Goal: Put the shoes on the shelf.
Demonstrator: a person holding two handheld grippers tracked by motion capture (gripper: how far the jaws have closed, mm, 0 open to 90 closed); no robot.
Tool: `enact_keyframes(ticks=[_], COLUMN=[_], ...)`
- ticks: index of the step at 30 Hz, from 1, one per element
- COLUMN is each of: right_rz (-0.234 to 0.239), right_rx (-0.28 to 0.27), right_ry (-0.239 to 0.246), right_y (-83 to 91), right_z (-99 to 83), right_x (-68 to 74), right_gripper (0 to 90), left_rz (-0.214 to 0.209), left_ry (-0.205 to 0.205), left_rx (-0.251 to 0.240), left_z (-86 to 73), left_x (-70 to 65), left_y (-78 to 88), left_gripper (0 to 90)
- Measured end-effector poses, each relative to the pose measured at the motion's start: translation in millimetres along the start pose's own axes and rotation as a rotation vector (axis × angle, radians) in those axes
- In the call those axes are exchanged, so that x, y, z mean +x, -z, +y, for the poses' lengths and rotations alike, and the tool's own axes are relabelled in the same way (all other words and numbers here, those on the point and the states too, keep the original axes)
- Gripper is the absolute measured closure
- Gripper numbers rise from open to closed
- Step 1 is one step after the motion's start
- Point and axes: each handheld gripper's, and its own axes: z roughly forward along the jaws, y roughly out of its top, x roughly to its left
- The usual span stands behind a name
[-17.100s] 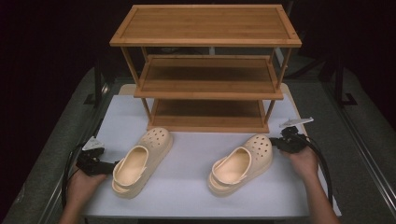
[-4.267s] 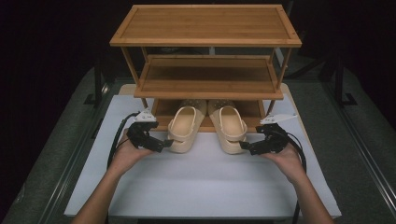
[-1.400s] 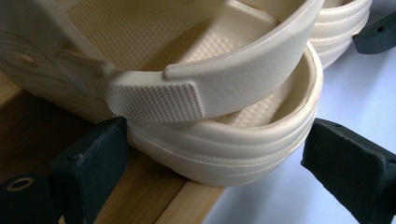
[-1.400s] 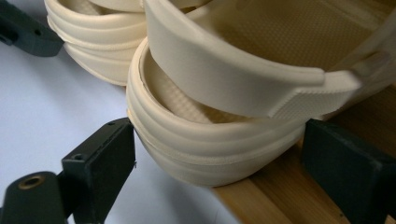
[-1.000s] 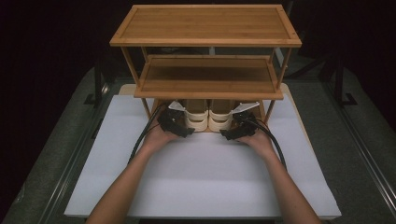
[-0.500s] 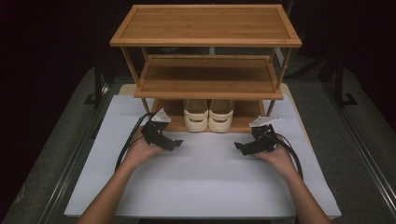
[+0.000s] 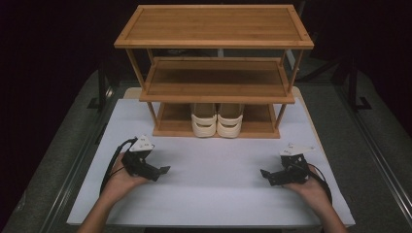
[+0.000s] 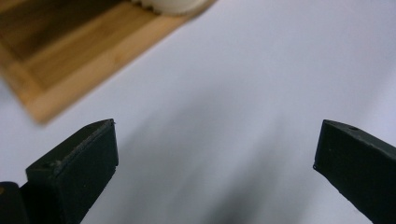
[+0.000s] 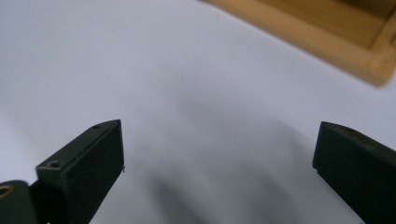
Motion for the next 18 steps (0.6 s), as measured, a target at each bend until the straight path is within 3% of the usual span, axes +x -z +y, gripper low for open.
enact_keyframes(ticks=[8,13,18], right_rz=[-0.037,-0.062,-0.064], right_rx=[0.020,0.039,0.042], right_ry=[-0.026,-0.033,-0.040], right_y=[22.3,31.2,32.6], right_z=[-36.0,-51.6,-53.2], right_x=[-1.0,-4.7,-6.7], right_gripper=[1.9,1.9,1.8], left_rz=[0.051,0.068,0.065], left_ry=[0.062,0.083,0.079], left_rx=[0.029,0.040,0.075], left_z=[-47.6,-66.8,-74.1], left_x=[-3.8,-6.3,-5.8], left_y=[24.5,31.2,26.0], left_gripper=[0.0,0.0,0.0])
